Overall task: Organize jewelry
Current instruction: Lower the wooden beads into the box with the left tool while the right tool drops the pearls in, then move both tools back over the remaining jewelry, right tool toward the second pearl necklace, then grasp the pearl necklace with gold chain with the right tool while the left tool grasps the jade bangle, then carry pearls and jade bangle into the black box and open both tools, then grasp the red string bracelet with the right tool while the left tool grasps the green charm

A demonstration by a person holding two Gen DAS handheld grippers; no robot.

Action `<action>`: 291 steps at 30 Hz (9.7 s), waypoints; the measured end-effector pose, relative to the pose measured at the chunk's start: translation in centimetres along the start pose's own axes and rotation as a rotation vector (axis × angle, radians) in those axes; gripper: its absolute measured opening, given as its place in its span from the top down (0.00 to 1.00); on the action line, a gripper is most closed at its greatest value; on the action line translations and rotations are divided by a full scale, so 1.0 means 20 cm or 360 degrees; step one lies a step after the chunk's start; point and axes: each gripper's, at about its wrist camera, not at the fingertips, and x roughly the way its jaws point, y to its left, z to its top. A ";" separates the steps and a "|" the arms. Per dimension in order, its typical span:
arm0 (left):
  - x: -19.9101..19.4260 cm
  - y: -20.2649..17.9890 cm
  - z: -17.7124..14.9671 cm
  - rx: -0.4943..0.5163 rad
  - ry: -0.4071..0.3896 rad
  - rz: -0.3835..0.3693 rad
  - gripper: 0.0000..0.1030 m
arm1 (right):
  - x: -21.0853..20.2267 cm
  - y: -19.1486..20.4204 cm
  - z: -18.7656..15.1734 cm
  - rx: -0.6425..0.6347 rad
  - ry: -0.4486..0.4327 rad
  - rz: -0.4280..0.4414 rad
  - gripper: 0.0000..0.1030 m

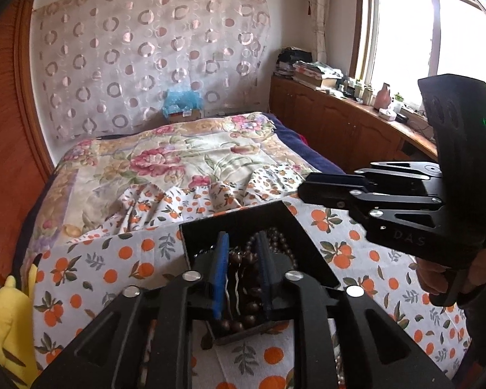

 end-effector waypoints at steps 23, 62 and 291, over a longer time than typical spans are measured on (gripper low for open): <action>-0.38 -0.15 -0.58 0.0057 0.0069 0.0032 0.46 | -0.36 0.31 -0.74 0.0009 0.0205 -0.0119 0.84; -0.26 -0.24 -0.81 0.0053 0.0275 0.0016 0.25 | -0.36 0.36 -0.85 -0.0092 0.0317 -0.0139 1.00; -0.31 -0.09 -0.54 -0.0002 0.0182 0.0024 0.95 | -0.23 0.52 -0.88 -0.0166 0.0372 -0.0101 0.97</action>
